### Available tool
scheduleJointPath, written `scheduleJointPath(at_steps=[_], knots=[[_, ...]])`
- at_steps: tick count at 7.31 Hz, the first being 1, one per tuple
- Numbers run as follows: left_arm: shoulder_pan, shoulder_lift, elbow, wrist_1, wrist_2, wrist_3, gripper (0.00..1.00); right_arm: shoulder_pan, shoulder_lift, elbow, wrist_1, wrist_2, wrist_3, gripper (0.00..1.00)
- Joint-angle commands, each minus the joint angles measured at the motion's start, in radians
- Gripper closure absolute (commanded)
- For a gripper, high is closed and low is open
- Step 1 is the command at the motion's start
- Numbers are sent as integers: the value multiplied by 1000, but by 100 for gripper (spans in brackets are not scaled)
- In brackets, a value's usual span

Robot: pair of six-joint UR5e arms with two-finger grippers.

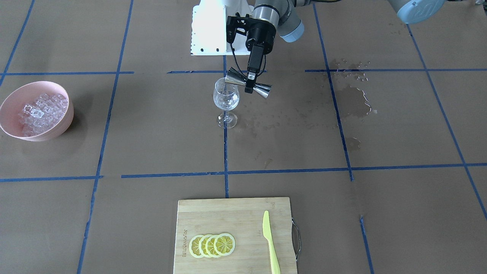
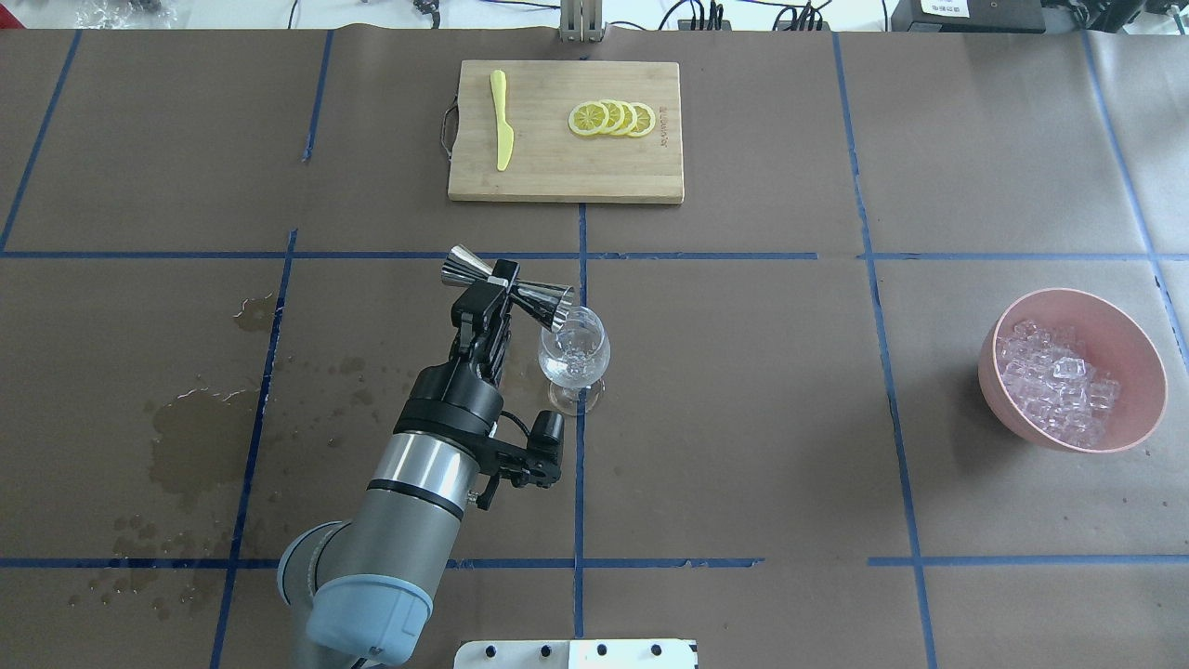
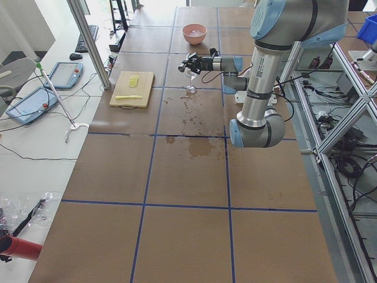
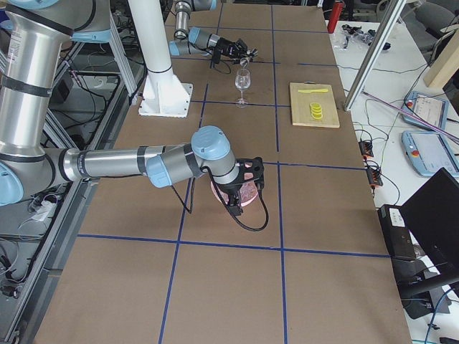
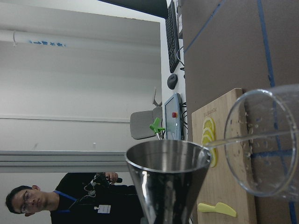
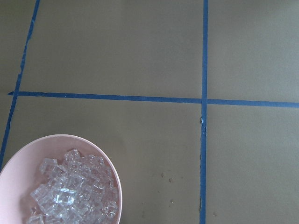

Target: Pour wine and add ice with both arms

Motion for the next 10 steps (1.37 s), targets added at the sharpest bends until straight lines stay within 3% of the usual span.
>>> scheduleJointPath(at_steps=[1, 3, 5, 7, 10], knots=[[-1, -4, -4, -7, 4, 25, 100, 0, -2, 1, 0, 0, 1, 0], [-2, 5, -42, -39, 3, 24, 100, 0, -2, 4, 2, 0, 1, 0], [-13, 7, -44, -179, -8, 24, 100, 0, -2, 3, 2, -2, 0, 0], [-30, 31, -44, -265, -83, -18, 100, 0, -2, 3, 2, -3, -2, 0], [-34, 192, -46, -424, -119, -85, 100, 0, -2, 3, 2, -5, -5, 0]])
